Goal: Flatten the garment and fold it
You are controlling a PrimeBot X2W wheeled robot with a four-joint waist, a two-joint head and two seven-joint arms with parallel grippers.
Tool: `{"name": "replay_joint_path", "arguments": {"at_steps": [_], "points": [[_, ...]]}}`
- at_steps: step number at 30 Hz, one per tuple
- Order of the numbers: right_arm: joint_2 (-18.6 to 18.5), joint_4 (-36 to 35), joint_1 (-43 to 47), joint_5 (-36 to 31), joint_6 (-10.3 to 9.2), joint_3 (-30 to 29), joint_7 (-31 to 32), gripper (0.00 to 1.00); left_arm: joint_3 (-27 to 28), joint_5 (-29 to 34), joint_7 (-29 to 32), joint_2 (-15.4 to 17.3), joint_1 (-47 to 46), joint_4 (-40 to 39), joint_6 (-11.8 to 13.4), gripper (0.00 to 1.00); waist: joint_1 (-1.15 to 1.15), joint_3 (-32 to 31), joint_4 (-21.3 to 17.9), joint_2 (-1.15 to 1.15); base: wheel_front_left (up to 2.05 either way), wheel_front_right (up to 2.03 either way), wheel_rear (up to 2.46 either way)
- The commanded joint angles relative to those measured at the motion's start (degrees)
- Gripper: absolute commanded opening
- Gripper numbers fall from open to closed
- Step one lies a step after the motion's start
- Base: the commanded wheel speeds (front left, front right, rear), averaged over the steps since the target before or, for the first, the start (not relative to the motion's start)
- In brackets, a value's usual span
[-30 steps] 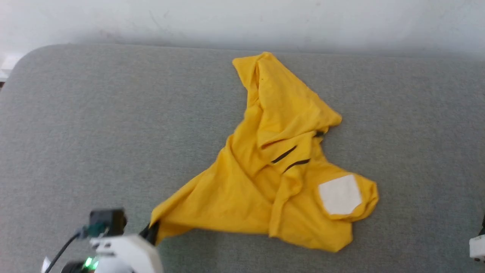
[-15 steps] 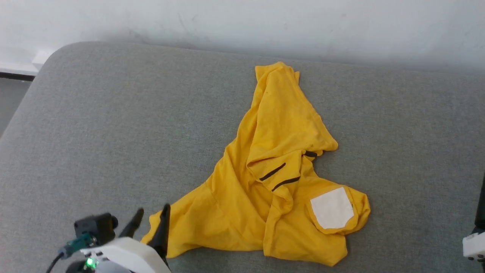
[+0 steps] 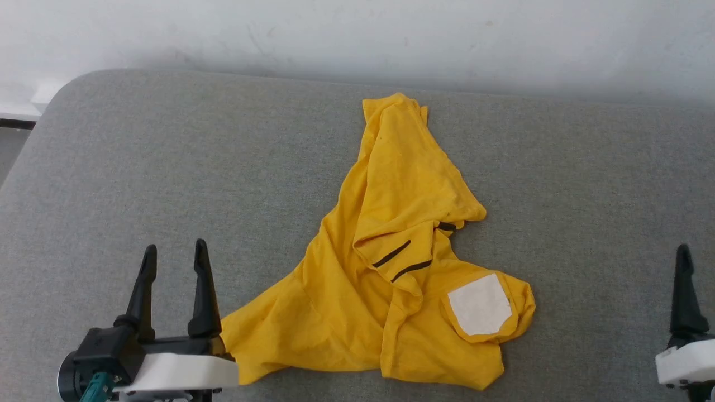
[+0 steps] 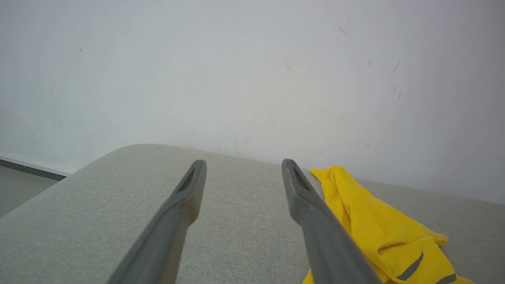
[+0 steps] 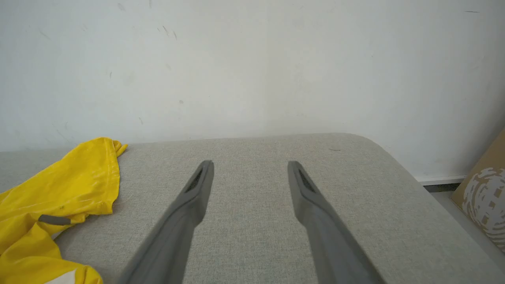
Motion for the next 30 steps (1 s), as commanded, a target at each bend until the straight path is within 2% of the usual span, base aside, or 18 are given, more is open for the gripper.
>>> {"name": "replay_joint_path", "arguments": {"at_steps": [1, 6, 10, 15, 20, 25, 30], "points": [[0.1, 0.0, 0.8, 0.4, -0.05, 0.6, 0.0, 1.0, 0.7, 0.9, -0.3, -1.0, 0.1, 0.2, -0.5, 1.0, 0.0, 0.0, 0.0, 0.0, 0.0, 0.0, 0.0], [0.1, 0.0, 1.6, 1.0, -0.05, 3.7, 0.1, 1.0, 4.1, 4.6, -0.4, -4.4, 1.0, -1.4, -1.7, 1.0, 0.0, 0.0, 0.6, 0.0, 0.0, 0.0, 0.0], [0.1, -1.7, 0.8, -0.3, -0.05, 9.3, 2.4, 1.0, 6.0, 6.9, -0.4, -6.2, 1.6, -2.0, -3.4, 1.0, 0.0, -0.2, 1.3, 0.0, 0.0, 0.0, 0.0], [0.1, -3.1, -1.2, -1.6, -0.05, 20.4, 12.9, 1.0, 7.7, 8.5, -0.4, -8.0, 1.7, -1.9, -5.1, 1.0, 0.0, -0.3, 2.3, 0.0, 0.0, 0.0, 0.0], [0.1, -0.8, -4.3, -1.3, -0.05, 29.7, 23.5, 1.0, 7.7, 9.2, -0.4, -9.4, 1.3, -0.9, -6.9, 1.0, 0.0, 0.2, 3.6, 0.0, 0.0, 0.0, 0.0], [0.1, 2.8, -7.0, -2.6, -0.05, 35.0, 29.7, 1.0, 7.0, 9.1, -0.4, -10.2, 0.4, 0.2, -8.1, 1.0, 0.0, 1.1, 5.7, 0.0, 0.0, 0.0, 0.0], [0.1, 5.8, -8.7, -3.9, -0.05, 36.3, 32.0, 1.0, 6.8, 8.8, -0.4, -10.6, -0.2, 1.5, -8.7, 1.0, 0.0, 1.8, 7.4, 0.0, 0.0, 0.0, 0.0]]}}
